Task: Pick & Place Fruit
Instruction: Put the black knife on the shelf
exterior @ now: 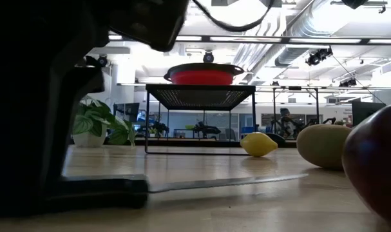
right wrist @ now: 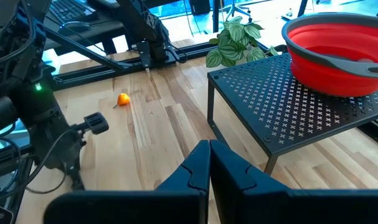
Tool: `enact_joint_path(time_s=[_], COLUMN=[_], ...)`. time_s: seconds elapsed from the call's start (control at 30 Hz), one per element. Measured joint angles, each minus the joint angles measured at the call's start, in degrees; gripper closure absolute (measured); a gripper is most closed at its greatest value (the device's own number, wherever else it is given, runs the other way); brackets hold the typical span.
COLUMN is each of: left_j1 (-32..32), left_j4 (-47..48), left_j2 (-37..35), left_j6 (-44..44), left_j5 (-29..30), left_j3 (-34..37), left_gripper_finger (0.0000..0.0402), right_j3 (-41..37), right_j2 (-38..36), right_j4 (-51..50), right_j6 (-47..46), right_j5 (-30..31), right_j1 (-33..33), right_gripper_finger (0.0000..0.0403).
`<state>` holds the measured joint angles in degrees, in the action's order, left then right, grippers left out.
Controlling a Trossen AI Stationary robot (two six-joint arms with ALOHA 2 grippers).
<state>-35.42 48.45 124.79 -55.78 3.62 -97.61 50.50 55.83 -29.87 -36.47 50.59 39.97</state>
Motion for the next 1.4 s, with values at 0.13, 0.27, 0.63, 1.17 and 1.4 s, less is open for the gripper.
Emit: enact_joint_path(time_s=[0.13,0.27,0.63,1.17,1.4], left_j1=[0.04,0.05,0.04,2.58,8.59], left_j4=[2.11,3.97,5.63,16.61,18.05], left_j2=[-1.93,-3.53,-9.02,-18.97,-22.21], left_j6=[-0.01,-0.01,-0.01,2.52,12.22], left_j5=[0.66,1.18,1.79,5.32,5.68], left_j3=[0.03,0.01,-0.13,-0.26,-0.28], left_gripper_finger=[0.0333,0.0333,0.0334,0.0334,0.0334], right_j3=[0.0,0.01,0.0,0.0,0.0], right_j2=[0.0,0.0,0.0,0.0,0.0], right_j4=[0.0,0.01,0.0,0.13,0.19], right_j6=[0.02,0.0,0.02,-0.97,-2.99], right_j5=[0.0,0.0,0.0,0.48,0.9], right_j1=[0.0,0.0,0.0,0.0,0.0], right_gripper_finger=[0.04,0.04,0.04,0.04,0.04])
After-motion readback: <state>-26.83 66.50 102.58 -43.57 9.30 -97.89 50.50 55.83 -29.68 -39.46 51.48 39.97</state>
